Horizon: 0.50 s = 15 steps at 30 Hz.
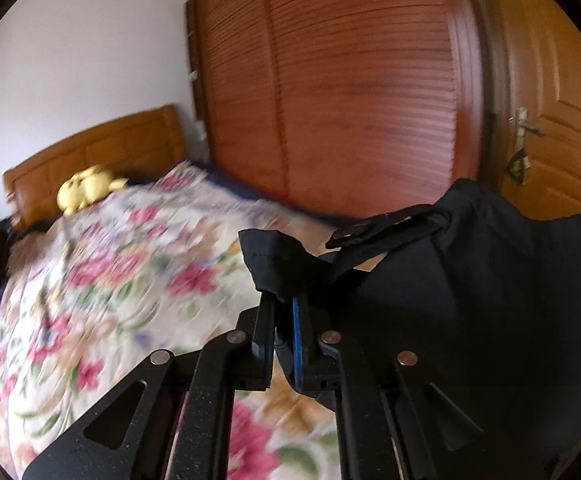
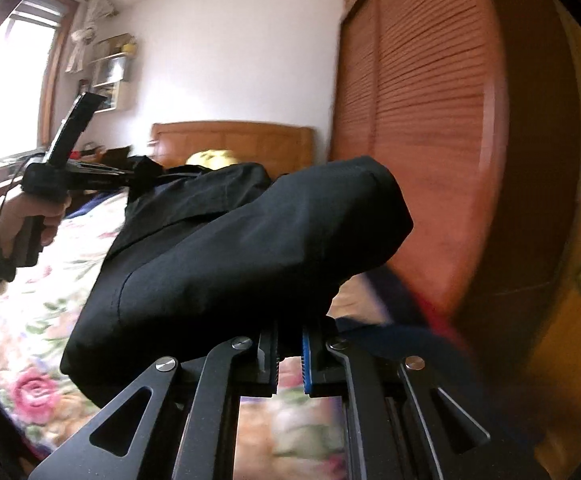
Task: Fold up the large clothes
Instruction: 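Carry the coat bundle with both tools onto the blue folded item and release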
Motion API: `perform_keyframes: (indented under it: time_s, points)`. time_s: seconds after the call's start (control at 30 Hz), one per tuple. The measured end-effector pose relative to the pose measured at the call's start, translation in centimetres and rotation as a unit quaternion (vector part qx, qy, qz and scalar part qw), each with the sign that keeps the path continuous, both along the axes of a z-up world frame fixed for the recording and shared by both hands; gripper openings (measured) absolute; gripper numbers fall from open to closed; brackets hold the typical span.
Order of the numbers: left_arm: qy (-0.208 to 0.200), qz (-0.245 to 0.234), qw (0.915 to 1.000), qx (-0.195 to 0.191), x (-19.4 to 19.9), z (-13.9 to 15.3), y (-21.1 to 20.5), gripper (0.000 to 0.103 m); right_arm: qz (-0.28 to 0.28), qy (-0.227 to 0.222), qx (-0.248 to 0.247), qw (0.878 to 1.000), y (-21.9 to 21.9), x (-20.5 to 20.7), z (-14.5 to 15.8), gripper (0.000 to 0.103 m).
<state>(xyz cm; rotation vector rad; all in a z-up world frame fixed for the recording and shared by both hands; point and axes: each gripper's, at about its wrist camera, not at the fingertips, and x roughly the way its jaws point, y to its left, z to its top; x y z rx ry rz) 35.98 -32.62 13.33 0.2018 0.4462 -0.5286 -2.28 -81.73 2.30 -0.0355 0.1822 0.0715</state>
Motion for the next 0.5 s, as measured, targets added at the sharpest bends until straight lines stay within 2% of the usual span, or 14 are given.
perform_keyframes:
  time_s: [0.13, 0.27, 0.33, 0.43, 0.5]
  points:
    - [-0.023, -0.035, 0.9991, -0.005, -0.6, 2.2, -6.6, 0.008, -0.056, -0.009, -0.005, 0.998, -4.7, -1.3, 1.0, 0.008]
    - [-0.016, -0.066, 0.9975, -0.02, -0.8, 2.2, -12.4, 0.008, -0.101, -0.002, 0.001, 0.995, -8.8, -2.4, 0.6, 0.008]
    - [-0.007, -0.079, 0.9966, -0.02, -0.6, 1.2, -15.0, 0.008, -0.117, 0.015, 0.009, 0.993, -10.7, -2.7, -0.6, 0.008]
    - [0.024, -0.094, 0.9952, -0.006, 0.0, -2.1, -18.8, 0.008, -0.133, 0.059, 0.026, 0.989, -13.2, -2.1, -3.6, 0.008]
    - [0.046, -0.106, 0.9923, 0.044, 0.9, -5.9, -21.5, 0.008, -0.137, 0.092, 0.029, 0.986, -13.9, -0.9, -5.7, 0.008]
